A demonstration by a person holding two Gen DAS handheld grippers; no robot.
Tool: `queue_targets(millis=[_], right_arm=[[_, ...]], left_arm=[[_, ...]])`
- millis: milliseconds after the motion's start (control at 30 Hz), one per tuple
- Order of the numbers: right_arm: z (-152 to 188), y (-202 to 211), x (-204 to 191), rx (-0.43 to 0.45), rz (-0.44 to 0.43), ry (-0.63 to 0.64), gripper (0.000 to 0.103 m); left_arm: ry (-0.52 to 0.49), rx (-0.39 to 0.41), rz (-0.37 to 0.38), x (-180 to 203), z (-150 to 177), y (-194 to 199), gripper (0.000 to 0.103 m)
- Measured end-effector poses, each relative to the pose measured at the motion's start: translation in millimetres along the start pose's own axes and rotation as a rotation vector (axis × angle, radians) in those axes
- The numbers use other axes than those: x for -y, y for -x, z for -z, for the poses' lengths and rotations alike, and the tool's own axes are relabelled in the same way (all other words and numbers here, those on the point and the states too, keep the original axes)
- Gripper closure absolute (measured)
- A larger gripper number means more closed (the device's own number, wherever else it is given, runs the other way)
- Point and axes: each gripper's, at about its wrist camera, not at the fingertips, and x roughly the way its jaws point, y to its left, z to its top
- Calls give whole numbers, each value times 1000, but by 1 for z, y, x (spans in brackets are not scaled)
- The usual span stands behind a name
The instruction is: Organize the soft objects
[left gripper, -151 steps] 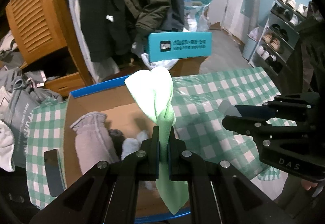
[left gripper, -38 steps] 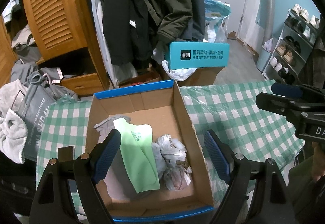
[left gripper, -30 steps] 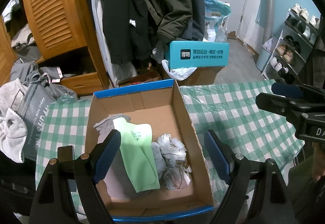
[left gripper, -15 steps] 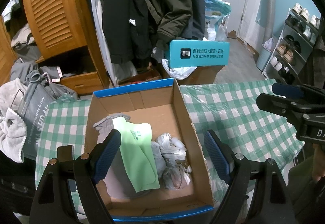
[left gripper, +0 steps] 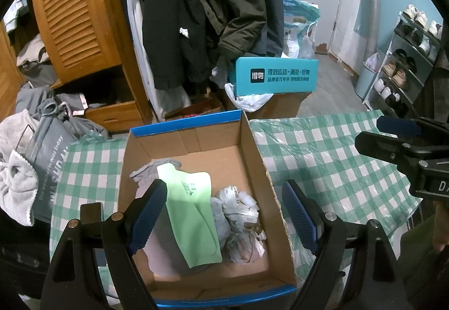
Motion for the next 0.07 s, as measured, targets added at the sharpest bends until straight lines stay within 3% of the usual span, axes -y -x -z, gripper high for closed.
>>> queue_targets(millis=[67], right_arm=[[0, 0, 0, 0, 0, -1, 33]], left_arm=[[0, -4, 4, 0, 0, 0, 18]])
